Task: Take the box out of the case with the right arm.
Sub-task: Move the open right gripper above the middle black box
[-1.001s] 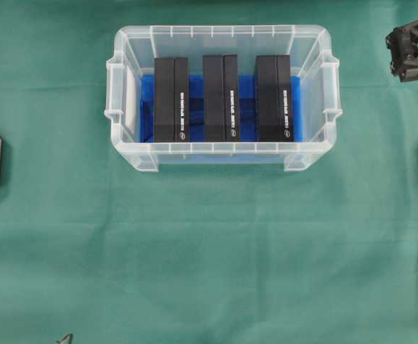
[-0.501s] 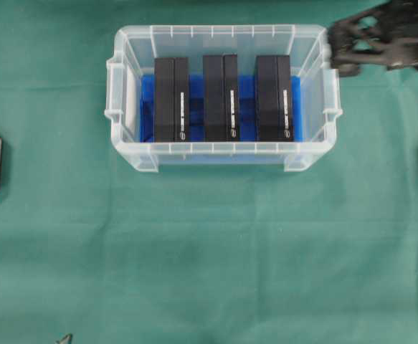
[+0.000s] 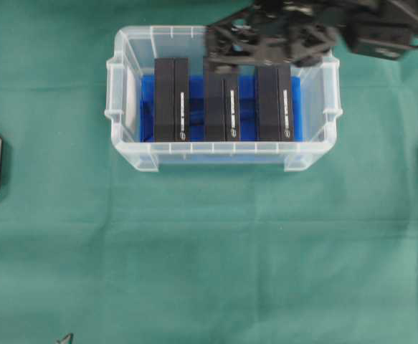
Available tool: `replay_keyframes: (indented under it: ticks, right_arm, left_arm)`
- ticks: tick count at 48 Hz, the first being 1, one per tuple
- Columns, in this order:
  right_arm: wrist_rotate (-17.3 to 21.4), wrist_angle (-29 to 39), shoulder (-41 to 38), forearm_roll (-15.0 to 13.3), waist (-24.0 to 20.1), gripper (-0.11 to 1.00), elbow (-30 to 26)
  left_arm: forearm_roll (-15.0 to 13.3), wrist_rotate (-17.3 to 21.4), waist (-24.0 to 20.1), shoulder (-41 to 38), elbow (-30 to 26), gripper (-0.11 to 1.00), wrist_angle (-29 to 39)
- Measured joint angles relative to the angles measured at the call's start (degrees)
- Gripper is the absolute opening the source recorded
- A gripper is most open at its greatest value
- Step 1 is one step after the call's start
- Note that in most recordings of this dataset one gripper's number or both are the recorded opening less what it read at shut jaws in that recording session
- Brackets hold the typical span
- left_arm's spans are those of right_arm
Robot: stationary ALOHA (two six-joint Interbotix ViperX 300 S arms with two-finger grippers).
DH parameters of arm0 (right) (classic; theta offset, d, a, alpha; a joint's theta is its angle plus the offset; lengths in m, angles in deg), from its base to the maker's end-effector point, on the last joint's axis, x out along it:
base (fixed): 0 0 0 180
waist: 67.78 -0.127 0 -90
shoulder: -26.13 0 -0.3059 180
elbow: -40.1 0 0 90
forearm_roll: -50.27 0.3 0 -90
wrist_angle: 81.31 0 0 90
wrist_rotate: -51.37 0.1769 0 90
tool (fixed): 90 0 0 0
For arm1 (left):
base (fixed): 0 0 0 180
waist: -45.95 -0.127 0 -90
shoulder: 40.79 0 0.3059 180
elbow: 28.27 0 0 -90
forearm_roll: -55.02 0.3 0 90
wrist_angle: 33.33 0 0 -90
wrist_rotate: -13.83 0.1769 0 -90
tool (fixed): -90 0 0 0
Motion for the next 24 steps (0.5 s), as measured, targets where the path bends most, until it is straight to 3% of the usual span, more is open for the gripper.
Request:
replay_keyframes:
  ticks: [10,24]
  right_arm:
    - [-0.4,0.0,-4.4,0.1,-0.8,0.92,-5.6]
    - [-1.0,0.1,-5.4,0.2,-1.0,0.92,-7.0]
  left_arm:
    - [0.0,0.0,0.0,0.0,0.0,0.02,0.0]
    - [-0.1,-0.1,-0.1,0.0,0.0,0.02,0.0]
